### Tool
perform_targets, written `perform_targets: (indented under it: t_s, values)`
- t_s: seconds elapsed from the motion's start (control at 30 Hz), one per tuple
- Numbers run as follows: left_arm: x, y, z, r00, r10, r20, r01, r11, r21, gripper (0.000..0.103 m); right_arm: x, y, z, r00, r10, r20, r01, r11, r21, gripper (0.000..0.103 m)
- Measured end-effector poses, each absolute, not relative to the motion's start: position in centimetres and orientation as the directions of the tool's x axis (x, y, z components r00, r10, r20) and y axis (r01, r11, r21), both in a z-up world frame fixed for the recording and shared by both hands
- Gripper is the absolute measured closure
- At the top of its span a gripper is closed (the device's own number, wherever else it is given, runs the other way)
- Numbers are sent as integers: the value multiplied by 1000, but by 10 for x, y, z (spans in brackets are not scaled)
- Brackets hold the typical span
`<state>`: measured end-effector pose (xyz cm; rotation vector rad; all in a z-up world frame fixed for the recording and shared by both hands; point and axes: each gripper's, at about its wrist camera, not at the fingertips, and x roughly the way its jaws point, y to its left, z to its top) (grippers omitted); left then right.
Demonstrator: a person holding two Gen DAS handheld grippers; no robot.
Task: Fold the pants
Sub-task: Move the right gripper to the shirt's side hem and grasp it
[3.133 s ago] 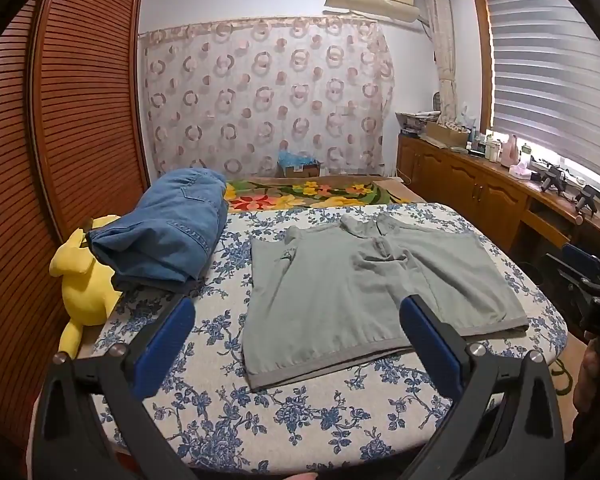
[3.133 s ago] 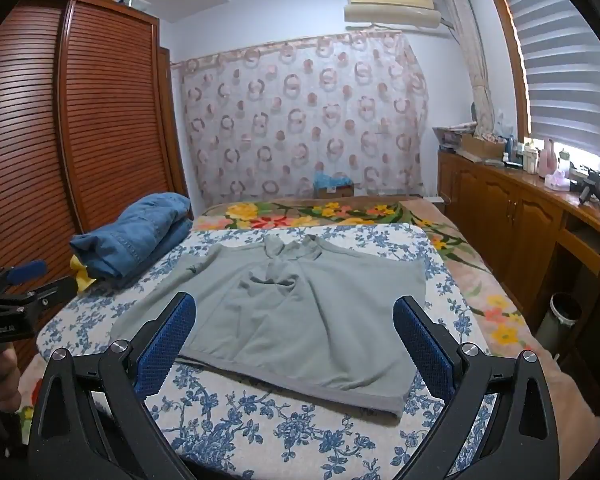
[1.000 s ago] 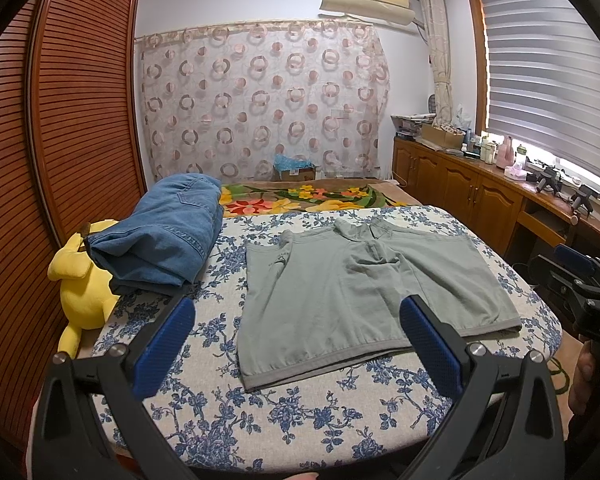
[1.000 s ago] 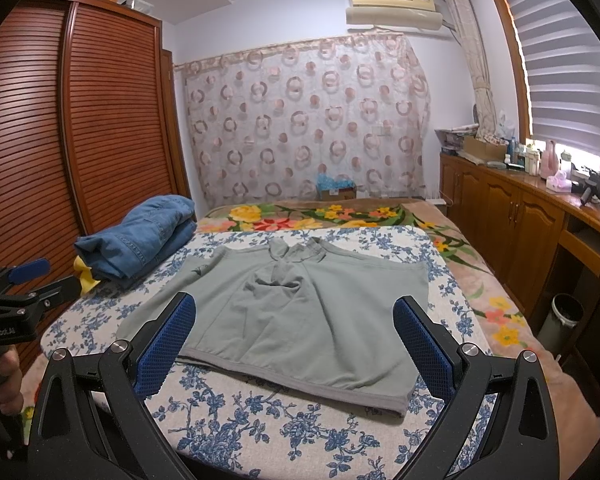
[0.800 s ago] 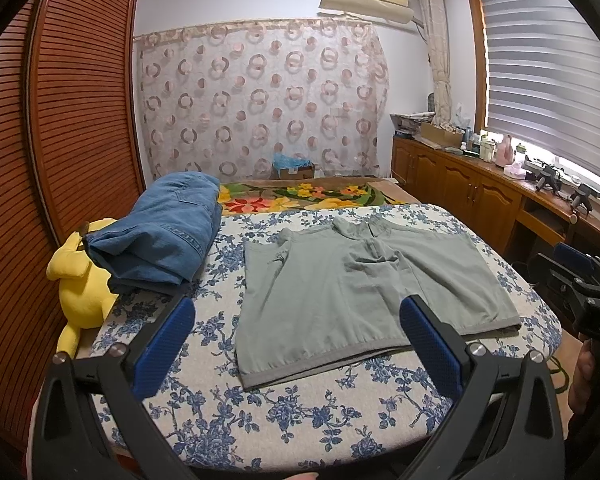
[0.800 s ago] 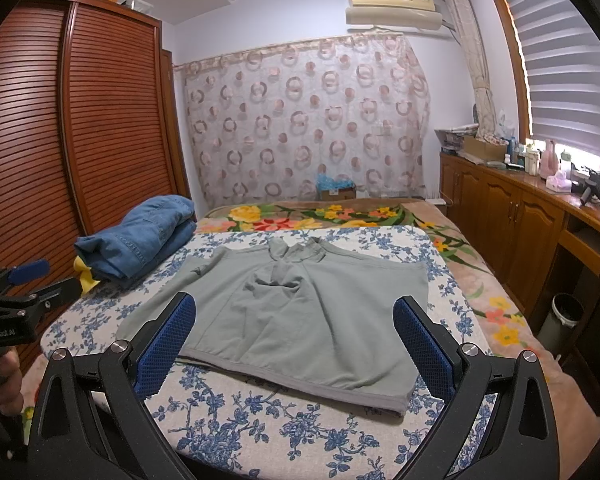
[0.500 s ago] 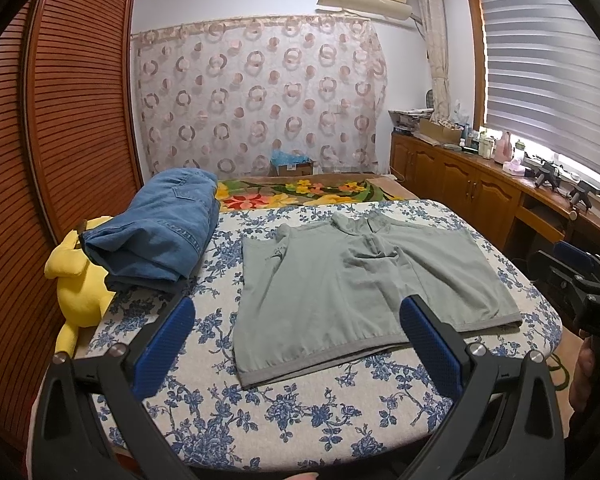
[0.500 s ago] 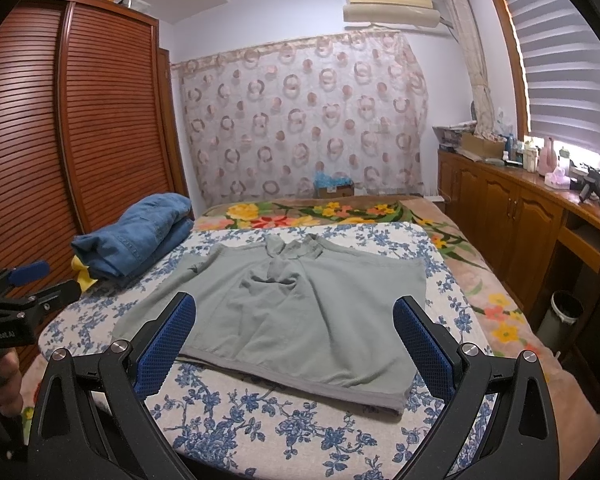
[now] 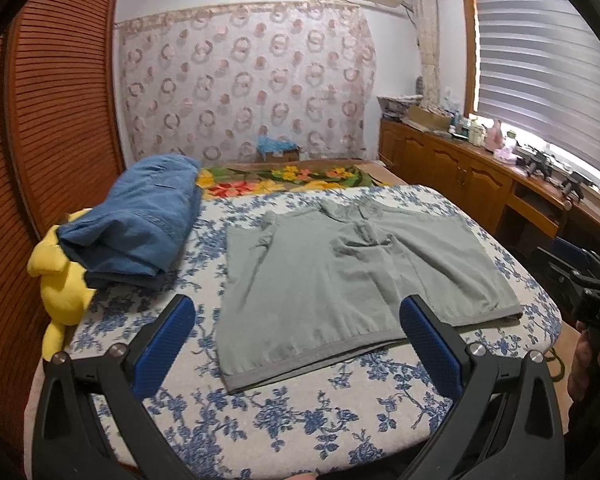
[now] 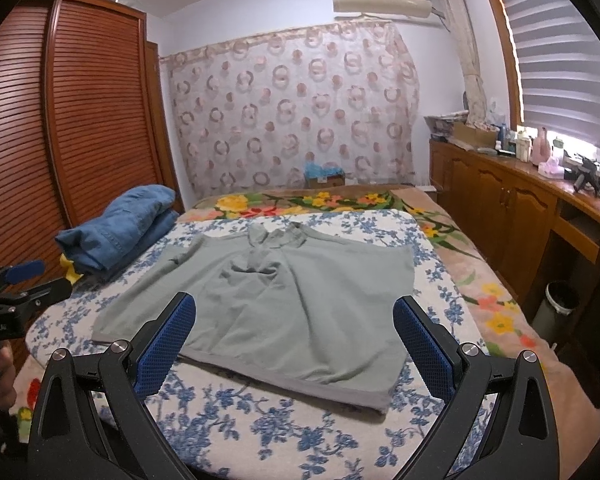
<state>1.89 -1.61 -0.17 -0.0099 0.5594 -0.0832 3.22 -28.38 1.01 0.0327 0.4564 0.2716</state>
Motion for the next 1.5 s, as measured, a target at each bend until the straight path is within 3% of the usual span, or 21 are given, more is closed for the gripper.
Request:
perform_targets:
  t_s: [0.7, 1.03, 1.2, 1.5]
  values:
    - [80, -68, -38, 750, -196, -631, 254, 967, 2, 0, 74, -319, -4, 840, 253, -481, -272, 962, 32, 4]
    - [110, -86, -46, 707, -230, -668, 312, 950, 3, 0, 115, -335, -17, 769, 271, -578, -338, 941, -8, 8]
    - [122, -95, -48, 692, -239, -682, 334, 943, 8, 0, 144, -349, -22, 738, 264, -621, -337, 942, 1, 16]
    - [142, -107, -43, 675, -266, -688, 370, 929, 5, 0, 205, -369, -25, 696, 267, -666, -327, 944, 38, 47]
